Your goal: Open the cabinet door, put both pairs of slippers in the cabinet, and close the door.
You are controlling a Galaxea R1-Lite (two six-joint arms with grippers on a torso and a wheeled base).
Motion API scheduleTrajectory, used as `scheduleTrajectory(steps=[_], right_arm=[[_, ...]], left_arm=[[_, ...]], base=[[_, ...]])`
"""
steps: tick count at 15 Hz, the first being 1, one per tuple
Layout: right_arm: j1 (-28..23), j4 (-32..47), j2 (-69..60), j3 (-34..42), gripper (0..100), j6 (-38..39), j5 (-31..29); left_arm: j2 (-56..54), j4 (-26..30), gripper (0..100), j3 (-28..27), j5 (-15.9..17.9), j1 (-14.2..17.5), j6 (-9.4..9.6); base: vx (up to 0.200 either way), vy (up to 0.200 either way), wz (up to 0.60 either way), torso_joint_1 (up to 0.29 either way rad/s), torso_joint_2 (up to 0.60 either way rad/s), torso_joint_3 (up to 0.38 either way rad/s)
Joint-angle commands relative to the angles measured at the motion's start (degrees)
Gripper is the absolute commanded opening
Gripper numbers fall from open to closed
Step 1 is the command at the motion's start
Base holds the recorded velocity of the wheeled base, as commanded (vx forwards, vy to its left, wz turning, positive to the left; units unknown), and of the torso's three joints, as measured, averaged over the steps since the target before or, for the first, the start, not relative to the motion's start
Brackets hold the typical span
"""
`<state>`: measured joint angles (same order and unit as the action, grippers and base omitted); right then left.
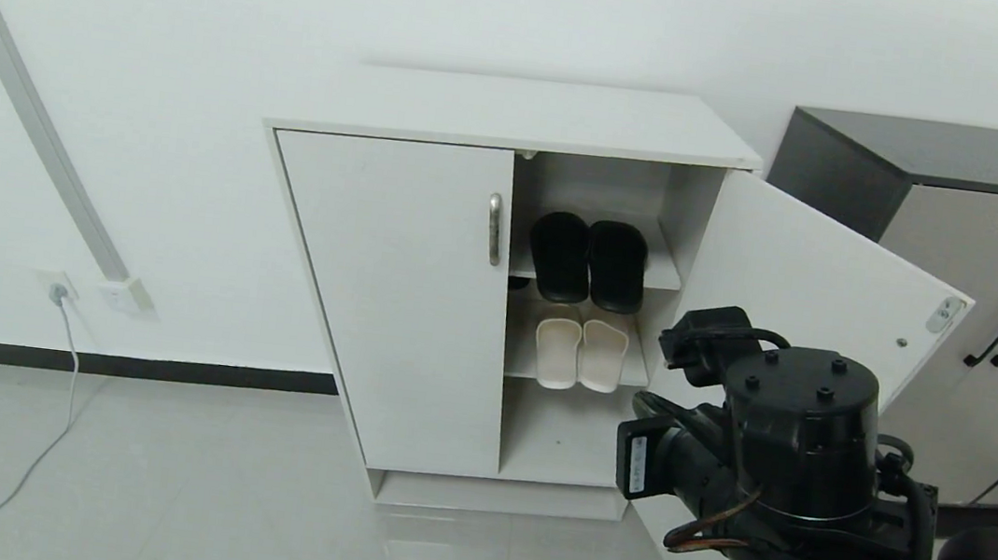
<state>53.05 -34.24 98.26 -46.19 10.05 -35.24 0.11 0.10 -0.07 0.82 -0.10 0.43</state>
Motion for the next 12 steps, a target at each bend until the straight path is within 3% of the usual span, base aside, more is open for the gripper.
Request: scheduleTrajectory(steps=[1,12], right_arm=[[0.0,0.0,0.1,0.2,0,0.0,0.0],[-0.1,-0.2,-0.3,1.4,0,0.0,0.0]], left_arm=[[0.0,0.0,0,0.0,0.1,0.0,0.01],[0.0,0.0,0,0.0,0.1,0.0,0.01]], base=[[0.0,0.0,0.0,0.159,-0.47,-0.31],[0.0,0.0,0.0,0.199,-0.51,-0.313]])
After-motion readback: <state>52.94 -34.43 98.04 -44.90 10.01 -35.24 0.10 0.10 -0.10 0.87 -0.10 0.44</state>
